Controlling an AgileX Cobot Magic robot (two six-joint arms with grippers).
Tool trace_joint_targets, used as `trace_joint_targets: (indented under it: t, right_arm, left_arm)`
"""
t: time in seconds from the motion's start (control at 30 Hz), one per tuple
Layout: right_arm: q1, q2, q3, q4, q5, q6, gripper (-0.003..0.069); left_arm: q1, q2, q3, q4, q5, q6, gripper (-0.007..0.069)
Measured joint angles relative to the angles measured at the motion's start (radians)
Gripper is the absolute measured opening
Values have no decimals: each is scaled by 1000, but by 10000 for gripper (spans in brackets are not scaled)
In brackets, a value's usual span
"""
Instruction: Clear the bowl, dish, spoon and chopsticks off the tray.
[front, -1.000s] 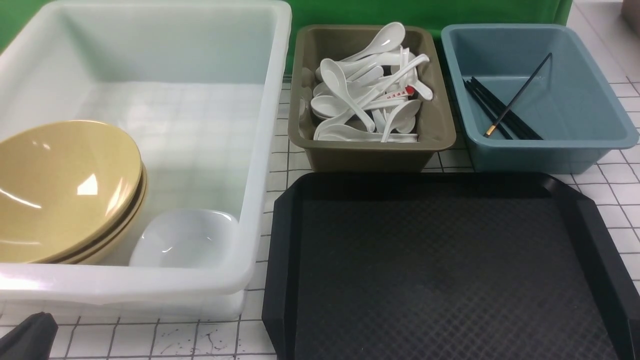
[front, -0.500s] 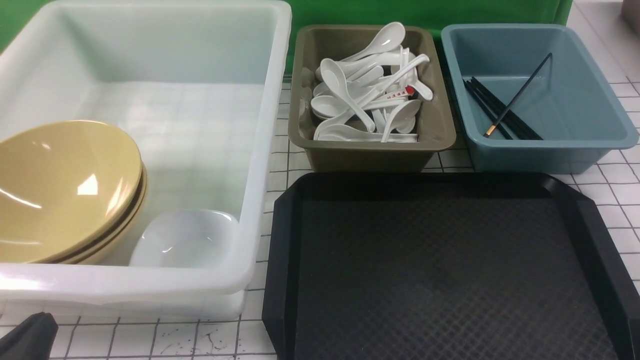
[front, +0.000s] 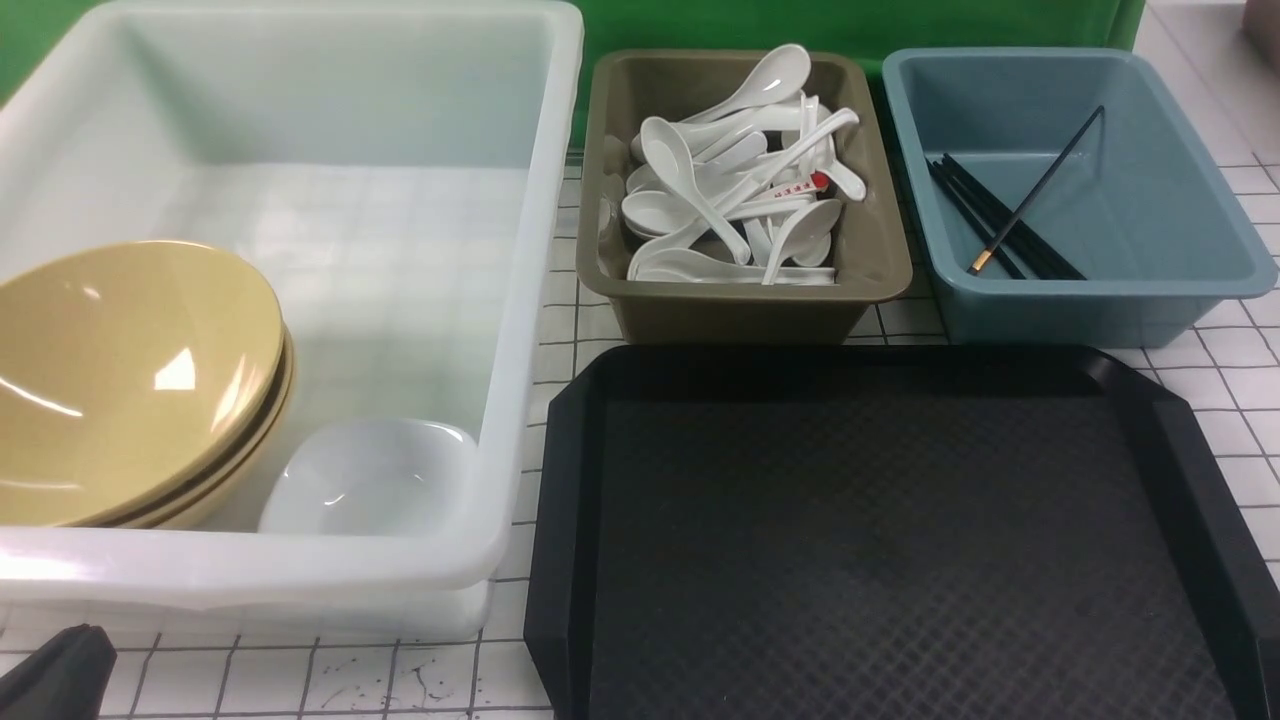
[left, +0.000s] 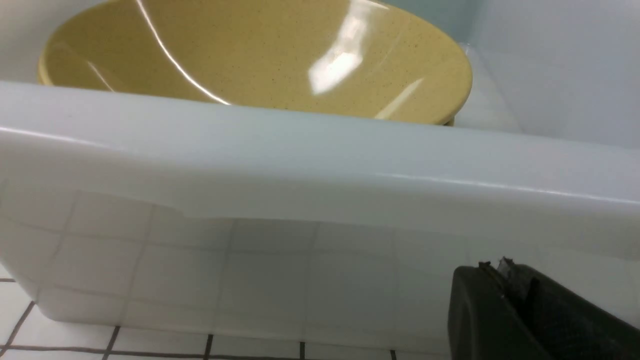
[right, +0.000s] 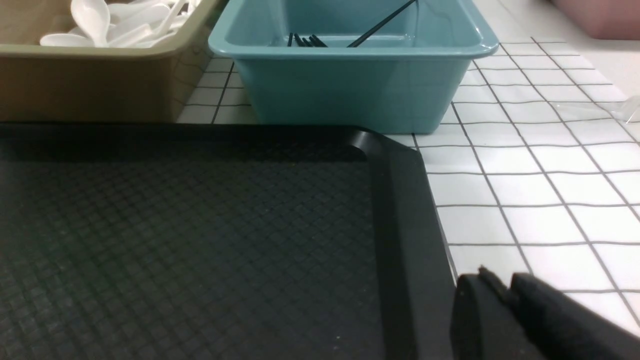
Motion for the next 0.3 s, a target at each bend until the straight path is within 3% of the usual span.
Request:
trace_joint_targets:
  t: [0.3]
  right_arm:
    - [0, 0, 0, 0, 0, 0, 121]
  left_arm:
    - [0, 0, 0, 0, 0, 0, -6]
